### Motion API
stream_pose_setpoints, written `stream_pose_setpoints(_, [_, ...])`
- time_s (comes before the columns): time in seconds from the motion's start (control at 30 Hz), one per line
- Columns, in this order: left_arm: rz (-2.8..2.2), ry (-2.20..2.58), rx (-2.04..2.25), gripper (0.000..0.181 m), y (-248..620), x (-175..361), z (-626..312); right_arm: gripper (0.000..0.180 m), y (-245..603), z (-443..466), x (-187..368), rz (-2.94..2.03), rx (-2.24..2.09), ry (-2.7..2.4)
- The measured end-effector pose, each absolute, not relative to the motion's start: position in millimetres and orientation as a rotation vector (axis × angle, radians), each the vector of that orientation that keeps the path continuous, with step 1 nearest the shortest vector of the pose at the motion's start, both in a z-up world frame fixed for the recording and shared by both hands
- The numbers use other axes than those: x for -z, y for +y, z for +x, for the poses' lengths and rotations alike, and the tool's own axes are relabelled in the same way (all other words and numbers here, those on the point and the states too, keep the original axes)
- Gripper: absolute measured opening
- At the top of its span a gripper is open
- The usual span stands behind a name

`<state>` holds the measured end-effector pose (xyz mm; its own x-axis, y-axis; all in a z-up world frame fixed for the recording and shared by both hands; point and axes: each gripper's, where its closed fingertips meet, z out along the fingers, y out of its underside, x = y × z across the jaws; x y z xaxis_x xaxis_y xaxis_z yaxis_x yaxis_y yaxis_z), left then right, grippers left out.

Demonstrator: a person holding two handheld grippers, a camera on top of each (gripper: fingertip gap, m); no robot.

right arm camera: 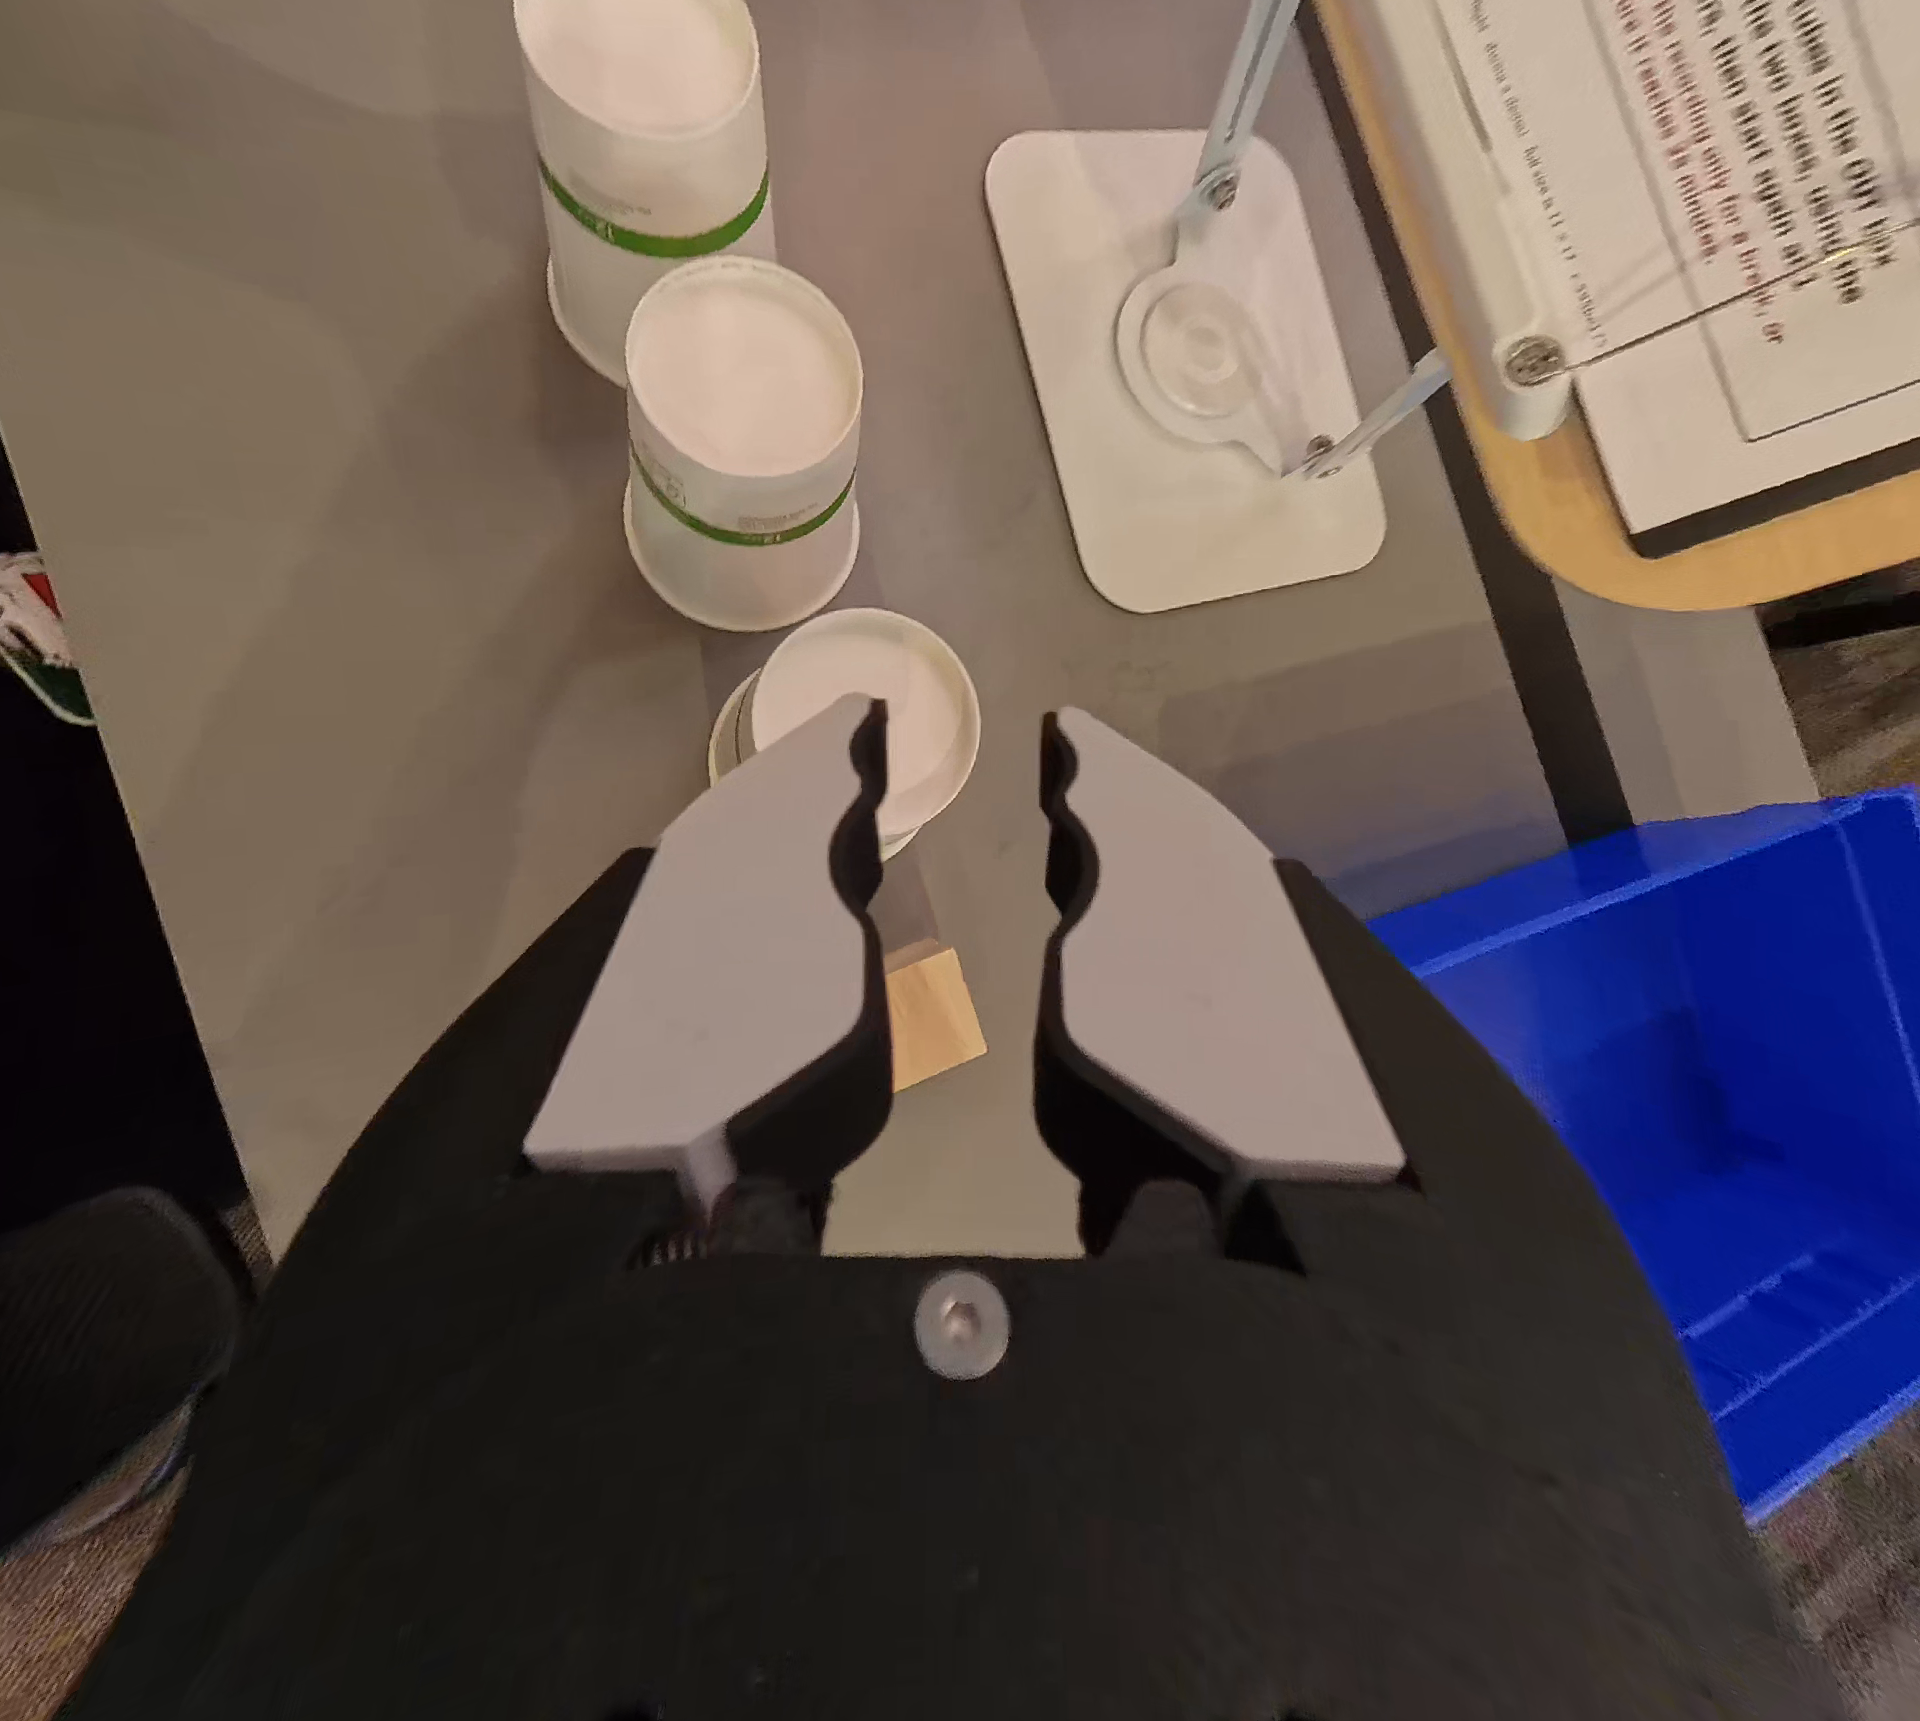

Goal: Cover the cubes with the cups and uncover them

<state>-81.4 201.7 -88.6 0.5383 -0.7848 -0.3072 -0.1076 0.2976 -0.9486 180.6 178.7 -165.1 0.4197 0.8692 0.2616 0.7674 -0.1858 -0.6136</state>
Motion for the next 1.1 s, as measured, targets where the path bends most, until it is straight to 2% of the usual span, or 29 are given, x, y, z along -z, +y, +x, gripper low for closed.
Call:
stream_pose_setpoints(0.13, [-1.201, 0.925, 0.533, 0.000, 204.8, 86.6, -82.6, 0.001, 181.2, 181.6, 154.1, -1.915, -0.208, -1.322])
stream_pose_setpoints(0.4, [-1.231, 0.881, 0.486, 0.000, 235.4, 90.5, -97.9, 0.000, 201.6, 203.5, 141.7, -1.796, -0.213, -1.102])
stream_pose_setpoints(0.7, [-1.361, 0.798, 0.331, 0.000, 289.9, 125.4, -148.5, 0.000, 229.7, 240.9, 140.2, -1.584, -0.245, -0.848])
stream_pose_setpoints(0.9, [-1.491, 0.749, 0.191, 0.013, 332.5, 149.3, -200.8, 0.000, 242.5, 251.9, 156.6, -1.539, -0.302, -0.781])
stream_pose_setpoints(1.1, [-1.659, 0.922, -0.042, 0.023, 384.9, 178.7, -241.4, 0.000, 247.3, 251.7, 167.2, -1.545, -0.332, -0.773])
